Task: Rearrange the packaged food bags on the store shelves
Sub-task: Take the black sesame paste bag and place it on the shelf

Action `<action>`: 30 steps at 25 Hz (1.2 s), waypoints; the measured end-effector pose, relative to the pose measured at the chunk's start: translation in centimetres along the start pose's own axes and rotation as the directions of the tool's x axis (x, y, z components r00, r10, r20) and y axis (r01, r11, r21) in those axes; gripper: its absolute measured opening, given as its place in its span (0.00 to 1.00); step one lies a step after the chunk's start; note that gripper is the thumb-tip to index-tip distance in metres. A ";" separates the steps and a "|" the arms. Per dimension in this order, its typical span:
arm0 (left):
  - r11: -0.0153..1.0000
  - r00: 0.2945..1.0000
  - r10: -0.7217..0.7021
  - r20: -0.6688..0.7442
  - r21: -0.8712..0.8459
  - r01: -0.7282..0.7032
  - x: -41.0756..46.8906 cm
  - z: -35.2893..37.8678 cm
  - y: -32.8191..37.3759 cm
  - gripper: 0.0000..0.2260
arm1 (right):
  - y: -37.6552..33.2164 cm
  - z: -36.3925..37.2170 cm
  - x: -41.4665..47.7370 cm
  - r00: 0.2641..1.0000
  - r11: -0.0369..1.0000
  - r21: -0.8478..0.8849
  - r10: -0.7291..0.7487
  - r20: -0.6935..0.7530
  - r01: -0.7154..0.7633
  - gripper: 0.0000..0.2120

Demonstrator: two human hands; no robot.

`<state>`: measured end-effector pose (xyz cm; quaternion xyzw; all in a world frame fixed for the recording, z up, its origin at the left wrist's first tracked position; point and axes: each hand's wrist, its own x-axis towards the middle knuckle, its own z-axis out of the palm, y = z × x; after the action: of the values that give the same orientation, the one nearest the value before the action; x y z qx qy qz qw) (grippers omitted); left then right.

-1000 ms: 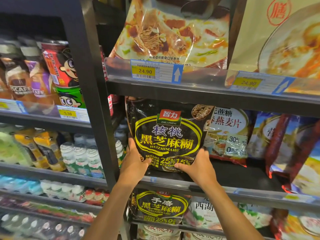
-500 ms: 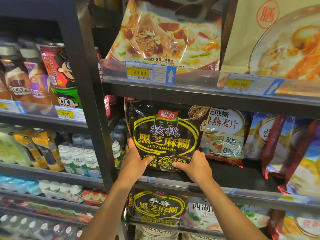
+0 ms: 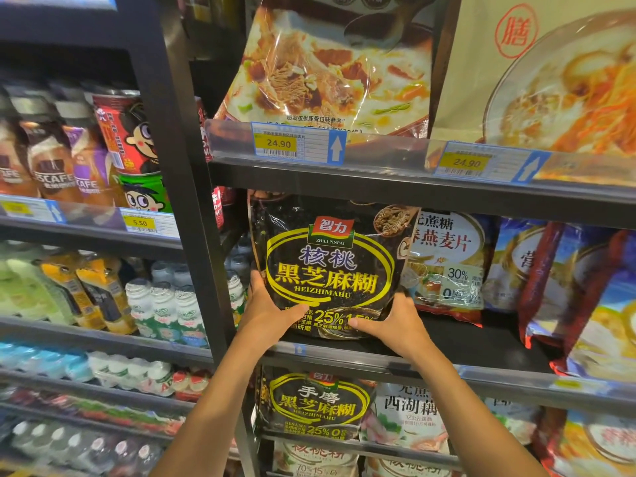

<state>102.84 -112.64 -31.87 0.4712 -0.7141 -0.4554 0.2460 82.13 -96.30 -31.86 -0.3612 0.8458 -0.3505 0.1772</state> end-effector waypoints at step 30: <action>0.815 0.799 0.578 -0.166 0.175 -0.553 -14.4 17.2 7.5 0.28 | 13.4 -15.2 -9.6 0.900 0.987 0.024 -0.135 -0.415 0.159 0.23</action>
<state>92.28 -91.41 -32.11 0.2958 -0.8175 -0.2657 0.4168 73.65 -75.54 -30.55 -0.3367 0.8240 -0.4551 -0.0219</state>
